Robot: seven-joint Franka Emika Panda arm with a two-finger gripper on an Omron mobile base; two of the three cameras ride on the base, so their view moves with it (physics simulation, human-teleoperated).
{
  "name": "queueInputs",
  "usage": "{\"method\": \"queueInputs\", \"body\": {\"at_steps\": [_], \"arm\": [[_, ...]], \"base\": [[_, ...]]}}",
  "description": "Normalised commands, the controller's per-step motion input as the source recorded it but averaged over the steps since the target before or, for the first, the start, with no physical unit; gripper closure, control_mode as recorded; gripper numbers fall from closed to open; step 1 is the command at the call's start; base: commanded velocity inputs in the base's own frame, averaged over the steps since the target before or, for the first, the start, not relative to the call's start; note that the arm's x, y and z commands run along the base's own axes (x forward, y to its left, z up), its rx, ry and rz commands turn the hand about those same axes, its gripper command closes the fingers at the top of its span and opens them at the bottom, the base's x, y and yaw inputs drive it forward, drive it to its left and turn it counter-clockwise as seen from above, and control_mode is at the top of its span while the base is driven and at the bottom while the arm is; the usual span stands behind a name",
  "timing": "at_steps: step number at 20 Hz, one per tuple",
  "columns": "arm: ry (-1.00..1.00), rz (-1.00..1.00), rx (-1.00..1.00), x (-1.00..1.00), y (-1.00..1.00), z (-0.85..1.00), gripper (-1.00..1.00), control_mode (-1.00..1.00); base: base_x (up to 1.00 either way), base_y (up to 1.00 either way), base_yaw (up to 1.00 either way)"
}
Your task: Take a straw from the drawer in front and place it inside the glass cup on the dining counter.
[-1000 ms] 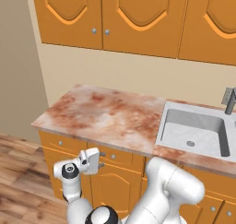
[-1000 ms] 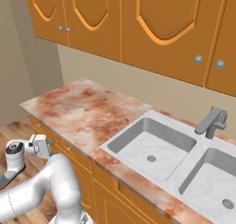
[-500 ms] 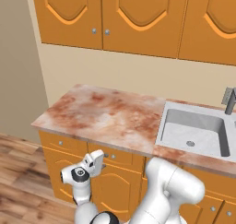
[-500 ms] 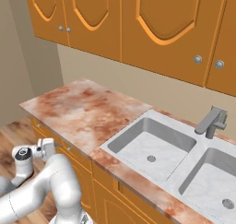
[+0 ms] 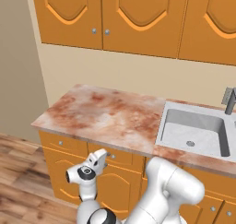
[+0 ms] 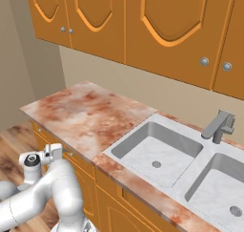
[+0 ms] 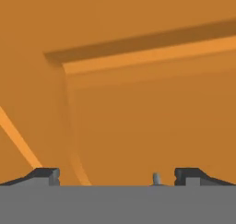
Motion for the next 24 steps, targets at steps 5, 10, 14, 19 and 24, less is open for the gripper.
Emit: {"method": "queueInputs", "body": {"at_steps": [5,10,14,19,24], "arm": [[0.00,0.01,0.00,0.14,0.00,-0.13,-1.00,-1.00],[0.00,0.00,0.00,0.00,0.00,-0.06,-1.00,-1.00],[0.00,0.00,0.00,0.00,-0.01,-0.01,-1.00,-1.00],[-0.01,0.00,0.00,0.07,-0.04,0.00,-1.00,-1.00],[-0.06,0.00,-0.01,0.02,0.00,0.00,-1.00,-1.00]], "base": [[0.00,0.00,0.00],[0.00,0.00,0.00],[0.00,0.00,0.00],[0.00,0.00,0.00],[0.00,0.00,0.00]]}}
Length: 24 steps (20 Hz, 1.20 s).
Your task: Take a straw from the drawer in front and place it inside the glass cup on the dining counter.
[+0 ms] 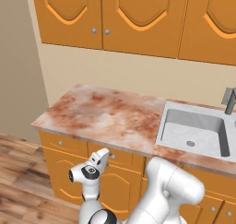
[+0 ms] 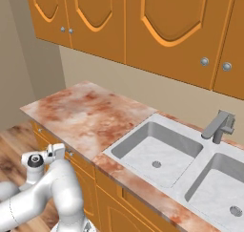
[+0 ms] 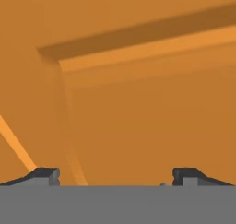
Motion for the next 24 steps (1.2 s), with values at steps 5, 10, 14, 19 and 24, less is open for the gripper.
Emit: {"method": "queueInputs", "body": {"at_steps": [5,10,14,19,24], "arm": [[-0.05,0.00,-0.02,0.05,-0.01,0.00,-1.00,-1.00],[-0.09,0.00,-0.05,0.04,-0.06,0.00,-1.00,-1.00],[-0.05,0.00,-0.04,0.06,0.00,0.00,1.00,-1.00],[-0.02,-0.03,-0.03,0.00,-0.09,0.00,1.00,-1.00],[-0.03,-0.04,-0.02,-0.32,-0.12,0.00,1.00,-1.00]], "base": [[0.00,0.00,0.00],[0.00,0.00,0.00],[0.00,0.00,0.00],[0.00,0.00,0.00],[0.00,0.00,0.00]]}}
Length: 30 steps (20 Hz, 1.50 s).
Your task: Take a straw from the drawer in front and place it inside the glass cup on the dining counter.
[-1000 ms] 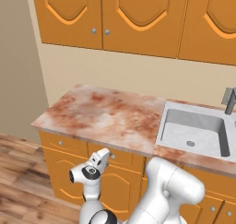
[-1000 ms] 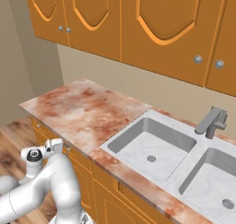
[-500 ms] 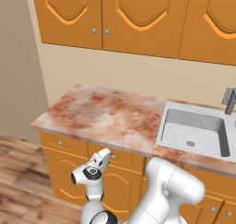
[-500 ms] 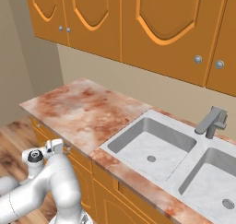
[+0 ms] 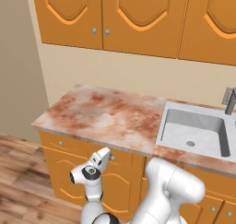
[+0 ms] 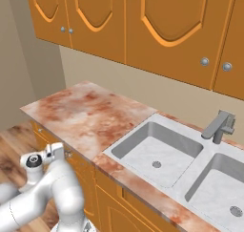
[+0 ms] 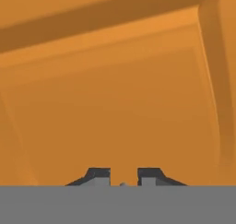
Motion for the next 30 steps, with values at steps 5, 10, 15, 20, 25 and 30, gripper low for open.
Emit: {"method": "queueInputs", "body": {"at_steps": [5,10,15,20,25,30], "arm": [[-0.01,-0.08,0.00,-0.93,-0.03,0.00,1.00,-1.00],[0.00,-0.11,0.00,-1.00,0.00,0.00,1.00,-1.00],[0.00,-0.12,0.00,-1.00,0.00,0.00,1.00,-1.00],[0.00,-0.13,0.00,-1.00,0.00,0.00,1.00,-1.00],[0.00,-0.13,0.00,-1.00,0.00,0.00,1.00,-1.00],[0.00,-0.14,0.00,-1.00,0.00,0.00,1.00,-1.00]], "base": [[0.00,0.00,0.00],[0.00,0.00,0.00],[0.00,0.00,0.00],[0.00,0.00,0.00],[0.00,0.00,0.00],[0.00,0.00,0.00]]}}
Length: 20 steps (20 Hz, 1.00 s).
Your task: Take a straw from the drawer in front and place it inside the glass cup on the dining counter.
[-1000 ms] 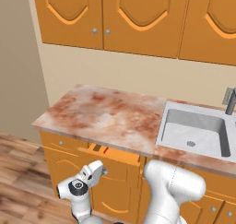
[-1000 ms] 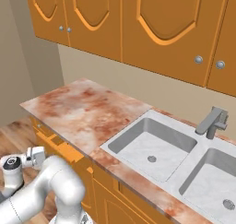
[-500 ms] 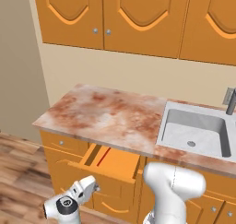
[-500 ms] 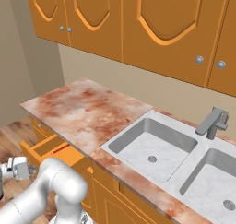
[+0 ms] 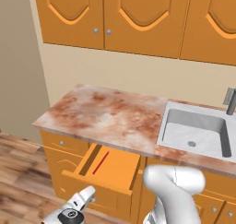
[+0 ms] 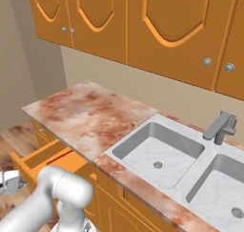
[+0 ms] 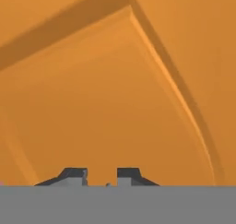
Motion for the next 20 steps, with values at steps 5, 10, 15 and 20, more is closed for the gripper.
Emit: {"method": "queueInputs", "body": {"at_steps": [5,10,15,20], "arm": [[0.00,-0.16,0.01,-1.00,0.02,0.00,1.00,-1.00],[0.02,-0.19,0.06,-1.00,0.13,0.06,-1.00,-1.00],[0.02,-0.22,0.11,-1.00,0.52,0.49,-1.00,-1.00],[0.00,-0.24,0.09,-1.00,0.80,0.85,-1.00,-1.00]], "base": [[0.00,0.00,0.00],[0.00,0.00,0.00],[0.00,0.00,0.00],[0.00,0.00,0.00]]}}
